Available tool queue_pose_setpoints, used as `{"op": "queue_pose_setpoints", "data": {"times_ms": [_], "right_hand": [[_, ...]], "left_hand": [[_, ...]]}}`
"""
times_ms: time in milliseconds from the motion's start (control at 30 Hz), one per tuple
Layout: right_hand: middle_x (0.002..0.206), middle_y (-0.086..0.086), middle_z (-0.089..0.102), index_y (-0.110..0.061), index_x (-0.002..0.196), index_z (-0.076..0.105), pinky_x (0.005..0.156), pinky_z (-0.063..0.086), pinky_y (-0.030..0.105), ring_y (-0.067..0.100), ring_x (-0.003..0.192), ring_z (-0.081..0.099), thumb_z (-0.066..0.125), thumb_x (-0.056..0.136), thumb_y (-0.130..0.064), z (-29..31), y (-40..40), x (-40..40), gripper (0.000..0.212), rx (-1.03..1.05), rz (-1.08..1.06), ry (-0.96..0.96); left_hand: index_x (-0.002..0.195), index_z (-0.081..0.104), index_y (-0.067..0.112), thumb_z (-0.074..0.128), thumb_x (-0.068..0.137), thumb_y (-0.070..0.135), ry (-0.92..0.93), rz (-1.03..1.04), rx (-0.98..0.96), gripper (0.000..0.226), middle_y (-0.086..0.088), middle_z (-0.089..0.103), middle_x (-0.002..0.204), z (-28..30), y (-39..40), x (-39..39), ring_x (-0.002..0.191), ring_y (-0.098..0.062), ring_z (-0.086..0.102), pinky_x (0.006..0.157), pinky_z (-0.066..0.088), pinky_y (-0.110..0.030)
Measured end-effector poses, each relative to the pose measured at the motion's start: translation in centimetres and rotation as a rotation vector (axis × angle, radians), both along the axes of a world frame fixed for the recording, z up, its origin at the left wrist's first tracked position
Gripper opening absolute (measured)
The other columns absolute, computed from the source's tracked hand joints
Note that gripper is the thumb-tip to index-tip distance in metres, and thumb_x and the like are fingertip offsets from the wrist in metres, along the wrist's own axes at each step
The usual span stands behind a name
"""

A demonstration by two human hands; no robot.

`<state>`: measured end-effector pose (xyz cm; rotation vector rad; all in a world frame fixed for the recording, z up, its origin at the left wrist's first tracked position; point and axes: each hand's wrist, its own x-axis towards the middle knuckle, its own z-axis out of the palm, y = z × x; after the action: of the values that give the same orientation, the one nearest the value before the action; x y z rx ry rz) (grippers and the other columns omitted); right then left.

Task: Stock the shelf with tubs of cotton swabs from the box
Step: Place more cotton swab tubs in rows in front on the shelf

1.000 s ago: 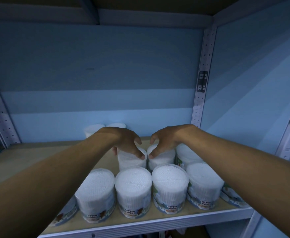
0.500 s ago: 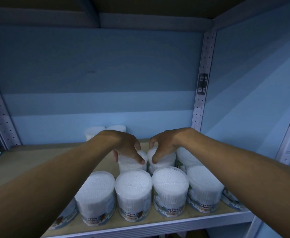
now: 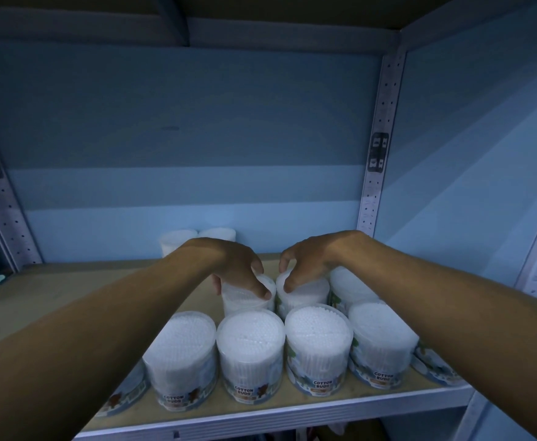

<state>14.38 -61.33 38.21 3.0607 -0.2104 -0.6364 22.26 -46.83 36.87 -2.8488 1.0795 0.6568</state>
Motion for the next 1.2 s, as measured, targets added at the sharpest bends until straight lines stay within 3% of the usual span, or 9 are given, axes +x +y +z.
{"op": "queue_pose_setpoints", "data": {"times_ms": [133,267,500,633,800,967,1200], "right_hand": [[0.134,-0.005,0.052,-0.029,0.135,0.054,0.101,0.049,0.035,0.020,0.118,0.054,0.061,0.092,-0.051,0.0,-0.1,0.6,0.049,0.019,-0.021,-0.008],[0.126,-0.007,0.052,-0.027,0.134,0.054,0.094,0.053,0.034,0.017,0.102,0.058,0.058,0.094,-0.049,0.1,-0.2,1.2,0.046,0.046,-0.047,-0.030],[0.132,0.000,0.058,-0.026,0.131,0.056,0.099,0.049,0.036,0.022,0.114,0.059,0.046,0.099,-0.042,0.1,1.0,2.6,0.038,-0.031,-0.010,-0.110],[0.132,0.004,0.059,-0.022,0.132,0.057,0.101,0.047,0.039,0.024,0.116,0.058,0.043,0.101,-0.040,-0.2,2.0,3.6,0.039,-0.037,0.019,-0.137],[0.132,-0.001,0.057,-0.033,0.134,0.052,0.100,0.046,0.040,0.021,0.112,0.056,0.045,0.098,-0.047,-1.4,2.5,6.0,0.039,-0.015,0.024,-0.181],[0.139,-0.006,0.050,-0.041,0.140,0.043,0.091,0.044,0.036,0.021,0.116,0.054,0.053,0.091,-0.058,-3.0,2.5,9.8,0.053,0.042,-0.005,-0.233],[0.154,0.005,0.031,-0.038,0.153,0.021,0.106,0.039,0.046,0.030,0.135,0.042,0.056,0.092,-0.059,-4.9,3.0,15.9,0.074,0.078,-0.007,-0.295]], "left_hand": [[0.148,0.039,0.032,0.065,0.083,0.061,-0.005,-0.012,-0.026,0.076,0.007,0.039,0.151,-0.2,0.0,0.2,0.066,-0.009,0.061,0.089,0.055,-0.026],[0.144,0.043,0.036,0.061,0.079,0.070,-0.028,-0.022,-0.053,0.075,0.007,0.047,0.145,-0.7,0.5,1.5,0.086,-0.019,0.071,0.088,0.054,-0.027],[0.129,0.053,0.042,0.052,0.081,0.073,-0.226,-0.013,-0.051,0.057,0.013,0.059,0.127,-0.5,3.1,4.4,0.114,-0.015,0.059,0.102,0.045,-0.035],[0.126,0.053,0.044,0.053,0.078,0.073,-0.248,0.076,-0.082,0.057,0.013,0.056,0.130,-1.0,4.8,6.6,0.115,-0.016,0.057,0.101,0.045,-0.036],[0.126,0.055,0.040,0.058,0.074,0.073,-0.281,0.133,-0.113,0.061,0.009,0.056,0.131,-1.8,6.2,9.1,0.118,-0.019,0.055,0.102,0.045,-0.039],[0.135,0.051,0.033,0.063,0.082,0.058,-0.357,0.146,-0.145,0.060,0.000,0.051,0.138,-2.9,7.1,11.7,0.127,-0.024,0.050,0.104,0.043,-0.039],[0.146,0.035,0.034,0.063,0.081,0.056,-0.410,0.168,-0.094,0.074,-0.003,0.036,0.148,-4.5,7.9,15.7,0.133,-0.031,0.040,0.104,0.044,-0.046]]}}
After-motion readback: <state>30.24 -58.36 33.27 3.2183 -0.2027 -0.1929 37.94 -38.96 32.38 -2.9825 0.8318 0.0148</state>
